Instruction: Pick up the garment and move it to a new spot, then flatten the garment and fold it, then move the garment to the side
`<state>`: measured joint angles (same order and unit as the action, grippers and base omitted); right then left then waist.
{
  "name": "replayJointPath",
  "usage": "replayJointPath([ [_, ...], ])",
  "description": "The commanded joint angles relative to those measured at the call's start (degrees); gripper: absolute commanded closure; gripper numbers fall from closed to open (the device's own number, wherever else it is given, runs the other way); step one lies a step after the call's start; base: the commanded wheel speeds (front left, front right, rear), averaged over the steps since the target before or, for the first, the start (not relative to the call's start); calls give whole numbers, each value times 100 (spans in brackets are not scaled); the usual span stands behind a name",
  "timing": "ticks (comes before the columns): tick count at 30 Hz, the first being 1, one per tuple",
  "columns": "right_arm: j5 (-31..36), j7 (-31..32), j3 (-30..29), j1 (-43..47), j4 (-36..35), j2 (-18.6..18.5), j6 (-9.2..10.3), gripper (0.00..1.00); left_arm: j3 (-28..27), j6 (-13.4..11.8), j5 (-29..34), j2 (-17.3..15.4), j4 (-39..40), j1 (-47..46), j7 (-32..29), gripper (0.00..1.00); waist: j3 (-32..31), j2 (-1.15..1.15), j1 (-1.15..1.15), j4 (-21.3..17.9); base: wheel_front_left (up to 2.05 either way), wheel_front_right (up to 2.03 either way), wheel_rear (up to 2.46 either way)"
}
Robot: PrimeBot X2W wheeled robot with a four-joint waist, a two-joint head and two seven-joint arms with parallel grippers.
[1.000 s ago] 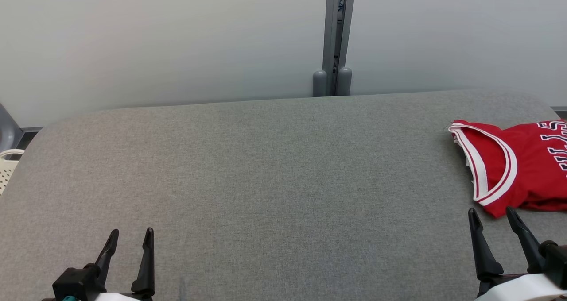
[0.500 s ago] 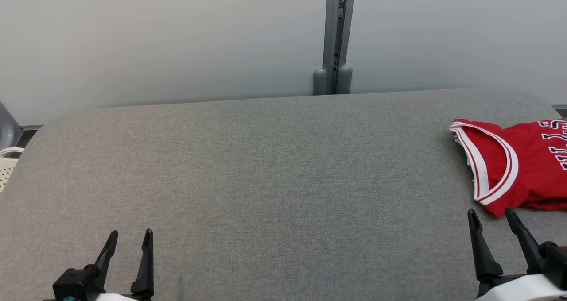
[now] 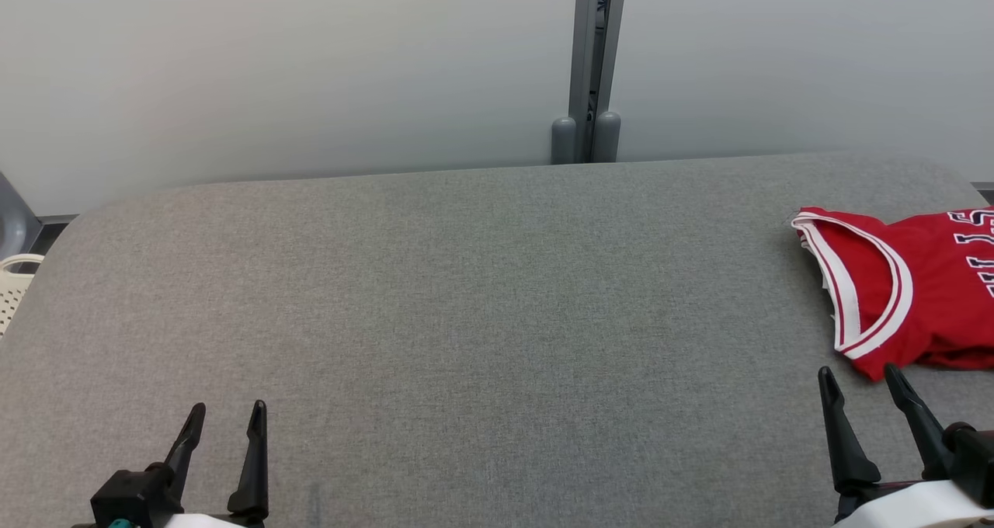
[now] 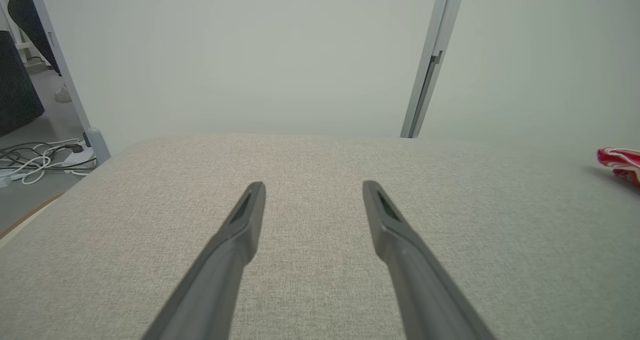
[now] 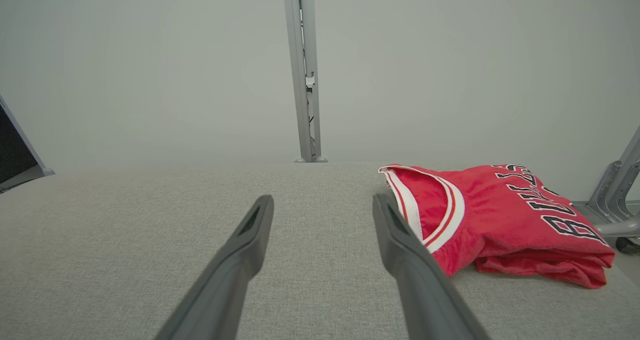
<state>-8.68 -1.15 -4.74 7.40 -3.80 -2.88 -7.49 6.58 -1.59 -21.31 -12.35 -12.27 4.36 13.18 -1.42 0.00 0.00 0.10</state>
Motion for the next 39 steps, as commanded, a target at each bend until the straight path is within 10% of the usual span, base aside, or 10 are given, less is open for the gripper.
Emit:
replayJointPath([
  [1,-38,10,3,44,-32,-13,-1,0,1,-21,-38,-46,-11,-78,37,0,2,0,0,5,0,0,0],
  [7,-56,17,11,41,-44,-13,0,0,17,-13,-30,-74,-4,-99,56,0,15,0,0,23,0,0,0],
  [8,-44,10,16,19,12,3,0,100,18,3,-3,-24,-22,-10,43,100,16,0,0,22,0,0,0],
  [39,-2867,244,-16,-431,699,11,0,100,-419,312,-2387,366,-167,-323,-640,100,47,0,0,15,0,0,0],
])
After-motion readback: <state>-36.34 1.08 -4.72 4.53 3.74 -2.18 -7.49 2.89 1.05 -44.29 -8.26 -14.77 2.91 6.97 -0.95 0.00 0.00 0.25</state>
